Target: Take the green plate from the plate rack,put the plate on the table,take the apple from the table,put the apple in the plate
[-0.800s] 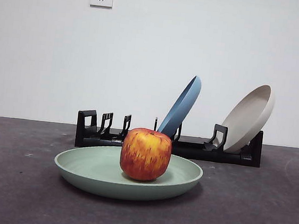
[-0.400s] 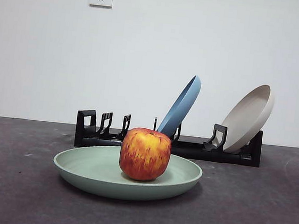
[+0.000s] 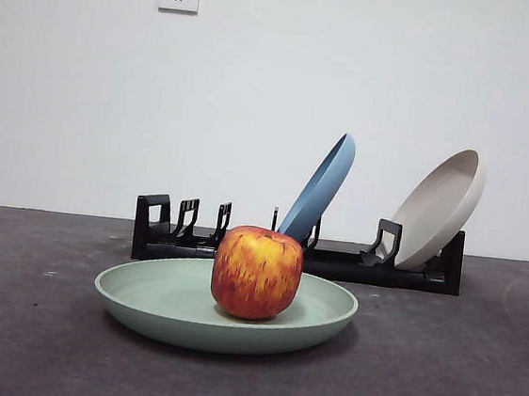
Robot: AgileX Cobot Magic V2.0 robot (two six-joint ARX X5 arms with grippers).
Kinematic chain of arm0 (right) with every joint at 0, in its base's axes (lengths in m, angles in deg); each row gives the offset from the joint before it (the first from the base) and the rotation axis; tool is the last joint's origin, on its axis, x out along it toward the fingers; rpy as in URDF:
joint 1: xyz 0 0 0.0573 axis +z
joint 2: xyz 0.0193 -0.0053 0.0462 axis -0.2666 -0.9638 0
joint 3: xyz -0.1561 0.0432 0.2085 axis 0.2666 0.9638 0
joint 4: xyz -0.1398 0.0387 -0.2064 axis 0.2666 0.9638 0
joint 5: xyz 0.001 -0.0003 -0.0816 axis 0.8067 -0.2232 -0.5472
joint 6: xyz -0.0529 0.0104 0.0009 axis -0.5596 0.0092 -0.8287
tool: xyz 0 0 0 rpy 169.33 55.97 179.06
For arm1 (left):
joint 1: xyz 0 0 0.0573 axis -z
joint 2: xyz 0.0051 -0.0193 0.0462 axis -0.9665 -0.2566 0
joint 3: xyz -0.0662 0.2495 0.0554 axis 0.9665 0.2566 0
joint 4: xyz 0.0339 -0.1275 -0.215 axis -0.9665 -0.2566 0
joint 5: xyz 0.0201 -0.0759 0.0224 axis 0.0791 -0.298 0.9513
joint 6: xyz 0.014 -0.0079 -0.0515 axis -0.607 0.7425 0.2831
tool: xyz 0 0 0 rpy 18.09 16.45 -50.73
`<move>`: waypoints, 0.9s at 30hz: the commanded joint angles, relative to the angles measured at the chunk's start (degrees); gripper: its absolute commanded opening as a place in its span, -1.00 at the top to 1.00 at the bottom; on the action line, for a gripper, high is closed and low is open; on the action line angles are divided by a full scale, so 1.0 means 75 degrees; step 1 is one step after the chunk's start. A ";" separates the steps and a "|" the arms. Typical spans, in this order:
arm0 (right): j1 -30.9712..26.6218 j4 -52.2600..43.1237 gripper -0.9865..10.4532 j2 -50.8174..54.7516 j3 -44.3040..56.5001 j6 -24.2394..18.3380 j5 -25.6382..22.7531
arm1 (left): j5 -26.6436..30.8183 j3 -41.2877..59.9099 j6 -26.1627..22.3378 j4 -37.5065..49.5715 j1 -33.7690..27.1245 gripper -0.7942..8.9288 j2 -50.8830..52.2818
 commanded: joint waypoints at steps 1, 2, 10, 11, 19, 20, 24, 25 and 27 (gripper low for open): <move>0.0017 -0.0029 0.83 0.0012 0.0055 -0.0015 -0.0012 | -0.0009 0.0093 0.0070 -0.0012 -0.0029 0.84 0.0020; 0.0015 -0.0026 0.83 0.0012 0.0055 -0.0015 -0.0012 | -0.0006 0.0093 0.0070 -0.0015 -0.0029 0.84 0.0020; -0.1530 -0.1244 0.83 0.0775 0.0108 -0.1241 0.0032 | -0.0006 0.0093 0.0070 -0.0012 -0.0029 0.84 0.0020; -0.1880 -0.1623 0.83 0.0930 0.0166 -0.1236 0.0067 | -0.0006 0.0090 0.0070 -0.0012 -0.0029 0.84 0.0020; -0.4686 -0.4135 0.83 0.2588 0.1778 -0.1696 0.0842 | -0.0006 0.0093 0.0070 -0.0012 -0.0029 0.84 0.0020; -0.4864 -0.4482 0.83 0.2786 0.2095 -0.1702 0.0828 | -0.0006 0.0093 0.0070 -0.0012 -0.0029 0.84 0.0020; -0.5342 -0.6140 0.83 0.3684 0.3713 -0.1399 0.0825 | -0.0006 0.0093 0.0070 -0.0015 -0.0029 0.84 0.0020; -0.5391 -0.6633 0.83 0.3920 0.4214 -0.1256 0.0784 | -0.0006 0.0090 0.0070 -0.0015 -0.0029 0.84 0.0020; -0.5409 -0.7315 0.83 0.4237 0.4922 -0.1131 0.0758 | -0.0006 0.0093 0.0070 -0.0012 -0.0029 0.84 0.0020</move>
